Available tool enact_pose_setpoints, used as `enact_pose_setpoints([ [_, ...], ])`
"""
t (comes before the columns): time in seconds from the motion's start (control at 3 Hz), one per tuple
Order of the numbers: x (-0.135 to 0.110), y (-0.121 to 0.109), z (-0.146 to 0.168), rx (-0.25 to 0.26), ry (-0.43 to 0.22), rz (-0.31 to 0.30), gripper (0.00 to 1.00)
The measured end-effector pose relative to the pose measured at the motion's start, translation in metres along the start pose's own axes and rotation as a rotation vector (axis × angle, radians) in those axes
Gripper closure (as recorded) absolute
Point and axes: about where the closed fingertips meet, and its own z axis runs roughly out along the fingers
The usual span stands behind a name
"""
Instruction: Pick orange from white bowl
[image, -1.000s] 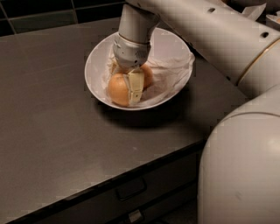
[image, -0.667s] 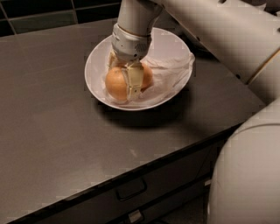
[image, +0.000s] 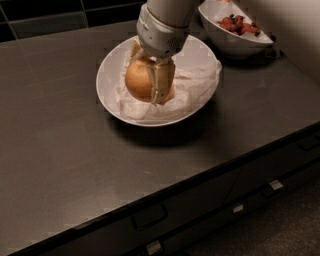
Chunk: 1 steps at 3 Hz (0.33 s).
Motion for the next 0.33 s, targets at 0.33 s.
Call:
enact_pose_setpoints([
  [0.33, -0.0019, -0.0017, -0.0040, 0.017, 0.001, -0.002, 1.00],
])
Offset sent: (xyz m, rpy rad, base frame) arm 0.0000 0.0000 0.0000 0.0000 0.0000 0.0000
